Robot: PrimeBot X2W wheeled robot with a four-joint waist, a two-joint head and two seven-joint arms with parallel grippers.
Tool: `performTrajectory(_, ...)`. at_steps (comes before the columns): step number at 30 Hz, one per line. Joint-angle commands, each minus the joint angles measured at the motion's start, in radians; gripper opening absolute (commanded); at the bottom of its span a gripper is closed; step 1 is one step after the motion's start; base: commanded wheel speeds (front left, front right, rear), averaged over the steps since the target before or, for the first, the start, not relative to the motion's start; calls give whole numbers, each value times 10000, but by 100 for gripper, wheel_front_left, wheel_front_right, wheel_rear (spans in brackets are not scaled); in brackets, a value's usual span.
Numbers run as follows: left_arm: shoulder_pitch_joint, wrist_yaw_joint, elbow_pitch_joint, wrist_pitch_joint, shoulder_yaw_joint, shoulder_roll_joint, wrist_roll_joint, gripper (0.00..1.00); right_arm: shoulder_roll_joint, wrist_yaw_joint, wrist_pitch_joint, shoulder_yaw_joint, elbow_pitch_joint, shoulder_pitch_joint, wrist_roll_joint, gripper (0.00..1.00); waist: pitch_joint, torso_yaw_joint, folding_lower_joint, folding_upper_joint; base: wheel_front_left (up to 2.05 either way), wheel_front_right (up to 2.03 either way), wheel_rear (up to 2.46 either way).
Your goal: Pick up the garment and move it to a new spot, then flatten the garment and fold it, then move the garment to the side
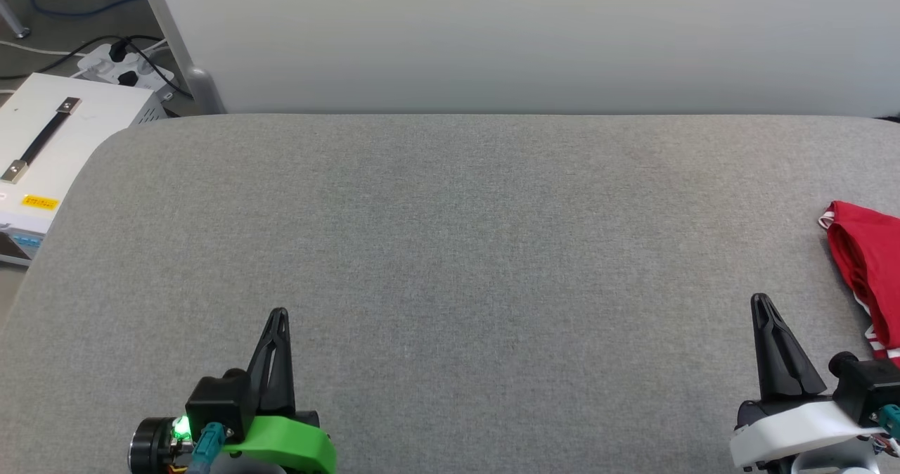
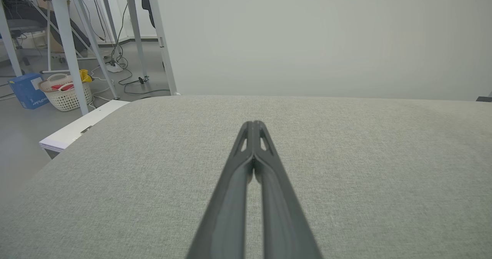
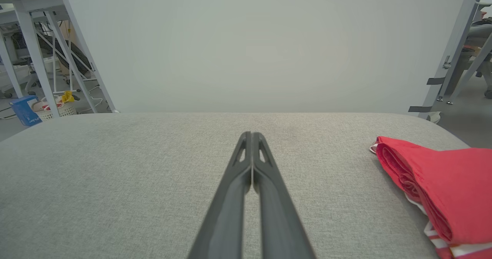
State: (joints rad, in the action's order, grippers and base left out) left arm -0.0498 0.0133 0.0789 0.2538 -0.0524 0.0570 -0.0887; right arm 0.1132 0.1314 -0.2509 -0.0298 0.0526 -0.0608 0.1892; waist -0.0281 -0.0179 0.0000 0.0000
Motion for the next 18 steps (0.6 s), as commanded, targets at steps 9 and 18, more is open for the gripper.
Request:
performTrajectory(9, 45, -10, -72, -225, 49, -6, 80, 0, -57, -1, 191, 25, -48, 55, -172, 0, 22, 13, 0, 0, 0, 0, 0)
performTrajectory(18, 81, -20, -128, -408, 87, -11, 144, 0, -102, -1, 374, 47, -86, 99, -307, 0, 42, 26, 0, 0, 0, 0, 0)
